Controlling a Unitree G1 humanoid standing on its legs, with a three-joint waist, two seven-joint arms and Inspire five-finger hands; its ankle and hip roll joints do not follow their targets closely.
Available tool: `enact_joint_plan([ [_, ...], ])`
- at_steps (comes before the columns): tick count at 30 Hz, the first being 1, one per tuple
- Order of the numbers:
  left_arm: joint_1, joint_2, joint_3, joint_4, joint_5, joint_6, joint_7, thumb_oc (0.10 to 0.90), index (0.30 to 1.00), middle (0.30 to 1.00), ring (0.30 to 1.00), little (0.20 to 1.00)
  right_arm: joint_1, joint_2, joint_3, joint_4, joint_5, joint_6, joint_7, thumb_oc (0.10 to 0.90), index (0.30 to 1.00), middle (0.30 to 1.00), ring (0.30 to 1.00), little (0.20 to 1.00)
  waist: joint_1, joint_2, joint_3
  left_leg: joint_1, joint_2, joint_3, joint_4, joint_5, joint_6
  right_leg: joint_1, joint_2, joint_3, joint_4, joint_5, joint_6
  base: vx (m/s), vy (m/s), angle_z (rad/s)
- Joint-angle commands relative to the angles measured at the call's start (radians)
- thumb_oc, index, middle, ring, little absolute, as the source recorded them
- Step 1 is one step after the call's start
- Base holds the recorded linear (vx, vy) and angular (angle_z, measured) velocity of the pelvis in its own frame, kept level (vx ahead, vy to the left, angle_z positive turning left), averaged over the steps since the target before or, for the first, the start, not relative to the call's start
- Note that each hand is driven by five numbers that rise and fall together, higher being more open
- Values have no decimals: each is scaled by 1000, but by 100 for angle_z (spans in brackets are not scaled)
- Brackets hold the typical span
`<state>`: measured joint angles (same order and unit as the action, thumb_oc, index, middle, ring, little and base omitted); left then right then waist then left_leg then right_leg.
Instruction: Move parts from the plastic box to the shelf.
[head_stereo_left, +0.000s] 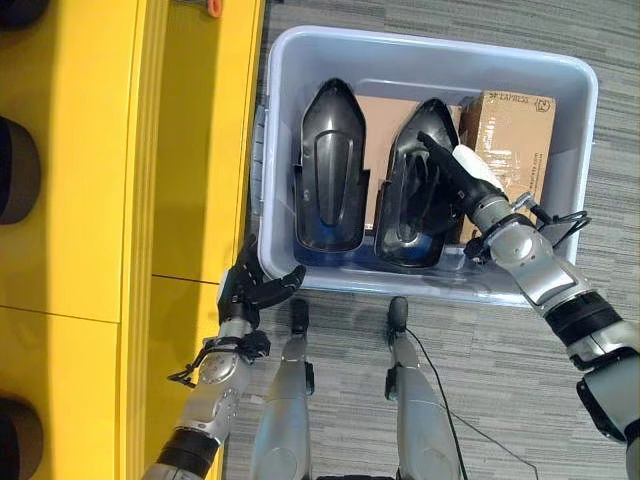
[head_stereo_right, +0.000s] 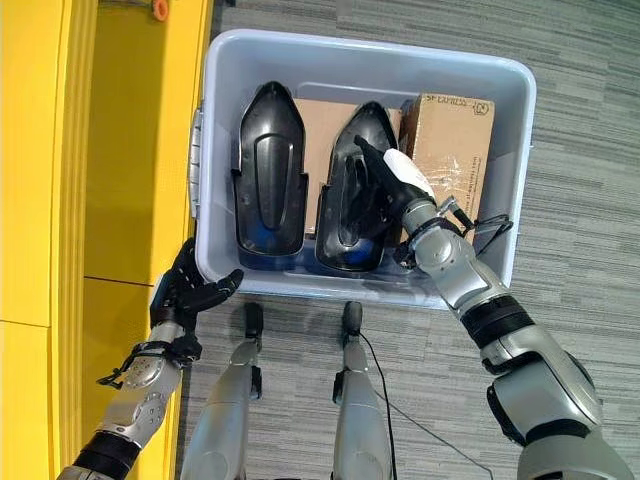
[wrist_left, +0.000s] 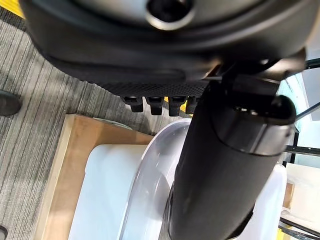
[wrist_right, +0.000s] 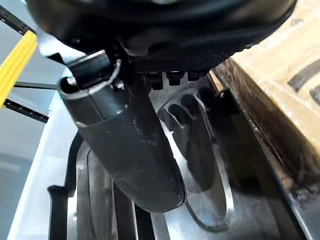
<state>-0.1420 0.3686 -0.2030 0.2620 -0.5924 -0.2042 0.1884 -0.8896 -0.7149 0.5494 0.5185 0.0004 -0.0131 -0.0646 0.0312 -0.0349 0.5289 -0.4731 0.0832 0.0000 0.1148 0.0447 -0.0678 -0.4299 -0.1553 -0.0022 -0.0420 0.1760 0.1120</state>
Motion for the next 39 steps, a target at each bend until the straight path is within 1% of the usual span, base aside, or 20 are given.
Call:
enact_joint_plan([
  [1, 30, 0, -4, -75, -3, -36, 9, 900, 1000, 1000, 1000, 1000, -140, -72, 18, -3, -19, -43, -45, 900, 1000, 1000, 1000, 1000, 5, -12, -9, -33, 47, 18, 72, -21, -15, 75, -62, 13, 156, -175, 49, 0, 0, 0],
  [7, 7, 0, -11, -81, -9, -44, 19, 900, 1000, 1000, 1000, 1000, -208, -70, 59, 68, -49, -32, -57, 900, 1000, 1000, 1000, 1000, 6, -10, -9, -61, 41, 12, 59, -16, -15, 55, -64, 9, 144, -170, 51, 0, 0, 0],
  [12, -19, 3, -22, -99, -23, -58, 32, 900, 1000, 1000, 1000, 1000, -325, -52, 107, 227, -57, -24, -89, 900, 1000, 1000, 1000, 1000, 17, 3, -9, -109, 33, 11, 60, -14, -16, 14, -64, 7, 140, -167, 50, 0, 0, 0],
  [15, -27, 4, -25, -102, -26, -60, 38, 900, 1000, 1000, 1000, 1000, -358, -49, 121, 266, -54, -22, -97, 900, 1000, 1000, 1000, 1000, 17, 6, -9, -124, 31, 12, 60, -13, -17, 0, -62, 8, 141, -167, 49, 0, 0, 0],
  [17, -31, 8, -27, -107, -27, -65, 40, 900, 1000, 1000, 1000, 1000, -404, -51, 144, 328, -59, -17, -109, 900, 1000, 1000, 1000, 1000, 23, 14, -9, -140, 27, 7, 57, -8, -16, -16, -60, 7, 143, -165, 50, 0, 0, 0],
  [21, -39, 9, -40, -117, -32, -71, 44, 900, 1000, 1000, 1000, 1000, -467, -57, 163, 418, -30, -19, -132, 900, 1000, 1000, 1000, 1000, 28, 21, -9, -152, 24, 7, 54, -7, -16, -26, -61, 3, 139, -164, 52, 0, 0, 0],
  [26, -37, 11, -27, -118, -29, -72, 49, 900, 1000, 1000, 1000, 1000, -477, -90, 169, 326, -37, -21, -143, 900, 1000, 1000, 1000, 1000, 18, 14, -9, -143, 23, 9, 50, -9, -16, -20, -61, 6, 137, -163, 53, 0, 0, 0],
  [27, -37, 12, -20, -120, -27, -72, 52, 900, 1000, 1000, 1000, 1000, -470, -105, 162, 257, -48, -23, -144, 900, 1000, 1000, 1000, 1000, 13, 11, -9, -139, 24, 10, 48, -10, -16, -19, -61, 7, 135, -163, 53, 0, 0, 0],
  [29, -37, 12, -16, -123, -25, -71, 53, 900, 1000, 1000, 1000, 1000, -464, -118, 157, 218, -60, -21, -147, 900, 1000, 1000, 1000, 1000, 11, 8, -9, -137, 24, 10, 47, -10, -16, -17, -61, 6, 134, -163, 53, 0, 0, 0],
  [30, -33, 11, -6, -126, -22, -69, 56, 900, 1000, 1000, 1000, 1000, -449, -143, 142, 134, -78, -21, -148, 900, 1000, 1000, 1000, 1000, 5, 4, -9, -135, 25, 10, 46, -10, -16, -15, -60, 8, 133, -163, 53, 0, 0, 0],
  [31, -33, 11, -7, -127, -21, -69, 56, 900, 1000, 1000, 1000, 1000, -445, -144, 138, 129, -79, -19, -147, 900, 1000, 1000, 1000, 1000, 5, 3, -9, -135, 25, 10, 47, -10, -16, -14, -60, 8, 133, -163, 53, 0, 0, 0],
  [32, -28, 6, 5, -129, -19, -67, 59, 900, 1000, 1000, 1000, 1000, -419, -172, 107, 48, -86, -24, -153, 900, 1000, 1000, 1000, 1000, -3, -2, -9, -135, 26, 10, 48, -11, -16, -15, -59, 7, 133, -164, 53, 0, 0, 0],
  [35, -17, 3, 22, -136, -16, -65, 62, 900, 1000, 1000, 1000, 1000, -354, -200, 27, -83, -92, -32, -165, 900, 1000, 1000, 1000, 1000, -14, -8, -9, -136, 26, 10, 49, -14, -15, -15, -59, 7, 135, -166, 52, 0, 0, 0],
  [37, -10, 5, 31, -140, -13, -61, 63, 900, 1000, 1000, 1000, 1000, -304, -218, -21, -159, -112, -32, -164, 900, 1000, 1000, 1000, 1000, -19, -12, -9, -135, 26, 9, 49, -15, -14, -15, -59, 9, 136, -166, 52, 0, 0, 0],
  [38, -10, 6, 30, -141, -13, -61, 63, 900, 1000, 1000, 1000, 1000, -297, -219, -27, -164, -114, -30, -162, 900, 1000, 1000, 1000, 1000, -18, -13, -9, -135, 26, 9, 49, -15, -14, -14, -59, 8, 137, -166, 52, 0, 0, 0],
  [39, 8, 5, 47, -149, -8, -55, 63, 900, 1000, 1000, 1000, 1000, -215, -235, -103, -267, -125, -41, -160, 900, 1000, 1000, 1000, 1000, -26, -15, -9, -136, 27, 10, 50, -16, -13, -16, -58, 9, 135, -167, 52, 0, 0, 0],
])
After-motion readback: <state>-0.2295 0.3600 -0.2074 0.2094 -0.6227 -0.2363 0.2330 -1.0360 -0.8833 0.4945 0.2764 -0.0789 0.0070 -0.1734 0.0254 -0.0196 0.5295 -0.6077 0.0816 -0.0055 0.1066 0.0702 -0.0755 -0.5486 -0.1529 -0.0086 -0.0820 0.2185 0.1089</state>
